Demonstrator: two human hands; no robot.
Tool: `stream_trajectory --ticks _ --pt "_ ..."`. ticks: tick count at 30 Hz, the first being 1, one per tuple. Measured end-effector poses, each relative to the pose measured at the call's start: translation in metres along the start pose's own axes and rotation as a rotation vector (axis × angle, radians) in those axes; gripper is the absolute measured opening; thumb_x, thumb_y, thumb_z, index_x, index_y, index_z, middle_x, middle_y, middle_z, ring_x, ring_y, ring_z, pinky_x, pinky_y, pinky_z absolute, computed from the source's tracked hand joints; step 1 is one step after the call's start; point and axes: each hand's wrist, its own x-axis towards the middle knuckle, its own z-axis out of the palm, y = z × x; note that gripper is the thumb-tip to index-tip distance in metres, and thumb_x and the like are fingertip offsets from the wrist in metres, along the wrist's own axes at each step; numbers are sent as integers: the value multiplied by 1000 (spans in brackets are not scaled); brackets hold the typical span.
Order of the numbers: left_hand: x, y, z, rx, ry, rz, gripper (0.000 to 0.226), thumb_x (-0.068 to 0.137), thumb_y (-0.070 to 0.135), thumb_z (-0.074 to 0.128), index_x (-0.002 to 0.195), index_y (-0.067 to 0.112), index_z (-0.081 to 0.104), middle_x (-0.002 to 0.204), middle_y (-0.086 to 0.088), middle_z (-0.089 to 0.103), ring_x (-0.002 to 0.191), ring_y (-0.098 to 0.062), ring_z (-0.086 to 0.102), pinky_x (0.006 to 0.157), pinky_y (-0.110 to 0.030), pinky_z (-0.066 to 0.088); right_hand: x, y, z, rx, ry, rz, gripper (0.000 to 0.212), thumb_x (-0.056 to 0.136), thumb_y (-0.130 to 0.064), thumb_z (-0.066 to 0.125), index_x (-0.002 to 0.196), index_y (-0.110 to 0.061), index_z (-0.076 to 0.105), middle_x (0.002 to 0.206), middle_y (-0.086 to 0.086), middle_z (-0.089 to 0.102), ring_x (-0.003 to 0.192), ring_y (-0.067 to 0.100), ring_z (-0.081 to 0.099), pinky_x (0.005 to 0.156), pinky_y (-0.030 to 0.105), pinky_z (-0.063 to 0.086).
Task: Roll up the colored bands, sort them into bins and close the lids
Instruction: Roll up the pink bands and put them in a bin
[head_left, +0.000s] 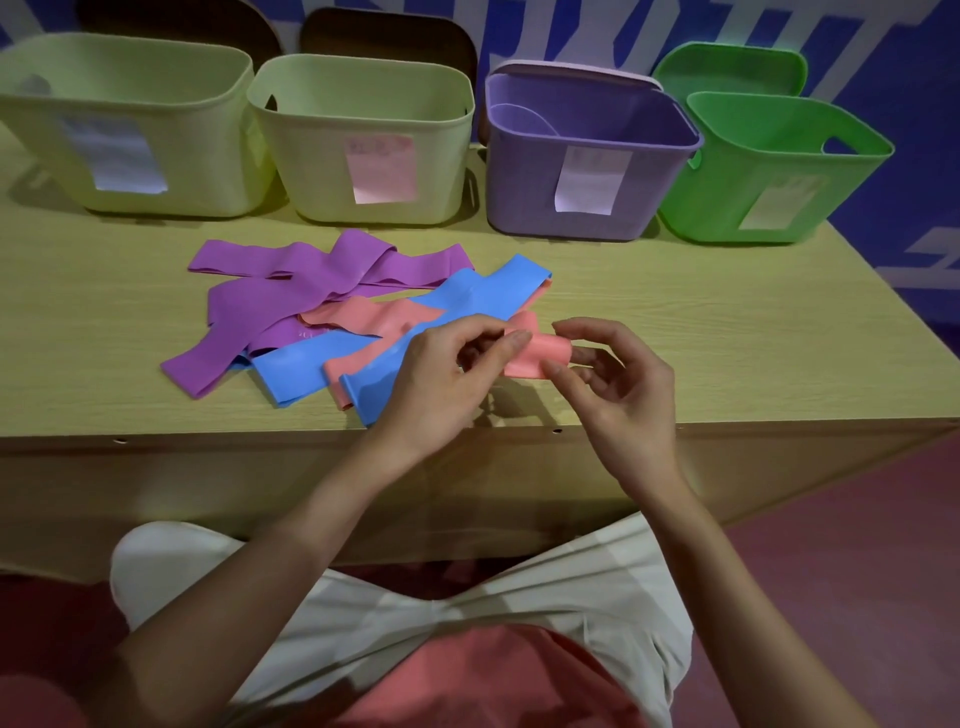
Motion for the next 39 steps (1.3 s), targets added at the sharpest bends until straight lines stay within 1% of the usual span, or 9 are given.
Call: stream_trajectory --ticks 6,10,15,19,23,28,35,37,39 --pt "1 1 -1 -8 -2 -24 5 89 28 65 92 26 68 80 8 67 73 -8 61 69 -35 53 2 3 -1 -41 27 19 21 83 -4 71 102 -12 70 104 6 71 90 23 67 77 35 54" --pt "-1 4 -3 15 -41 -17 19 81 26 69 101 25 68 83 11 66 75 -7 61 70 -31 54 2 4 0 -64 43 22 21 84 -4 71 102 -14 70 104 5 71 89 22 67 75 33 54" --pt "-1 4 -4 39 -33 -3 19 83 25 68 102 28 66 84 10 65 75 -6 59 71 -32 53 2 3 2 -29 50 63 20 87 -5 68 107 -9 69 93 5 69 77 10 61 70 19 48" --pt "-2 1 -6 49 -32 -22 17 88 23 67 105 20 68 86 8 65 77 -9 59 73 -33 52 3 1 6 20 35 93 24 88 -4 66 112 -6 66 92 7 66 77 14 60 75 25 52" --pt "-2 -3 -11 35 -9 -59 19 87 29 63 100 17 69 84 5 64 77 -13 58 72 -37 51 7 -2 9 90 8 100 32 82 2 70 113 -3 64 97 12 64 78 14 59 77 20 51" --pt "-1 -3 -24 30 -13 -105 15 87 25 69 98 15 70 81 10 65 75 -3 59 71 -28 50 15 -2 21 100 -8 122 29 80 1 73 108 0 68 102 18 70 85 17 66 80 20 52" --pt "1 -8 -55 133 -42 -75 38 74 35 74 106 15 70 104 5 69 84 -7 66 77 -29 56 29 -4 39 40 -68 81 30 77 2 75 104 -11 70 85 7 70 73 4 61 74 16 50" --pt "3 -4 -63 183 -56 -46 35 75 33 76 104 15 71 101 5 70 83 -8 66 75 -25 55 33 -6 45 55 -90 73 32 77 2 75 105 -12 70 85 9 71 76 7 61 77 20 53" --pt "7 0 -69 212 -44 -35 27 76 23 79 101 14 72 92 5 70 77 -10 64 72 -28 54 39 -9 51 93 -116 86 34 77 2 74 108 -11 70 79 -3 70 75 7 62 80 26 55"
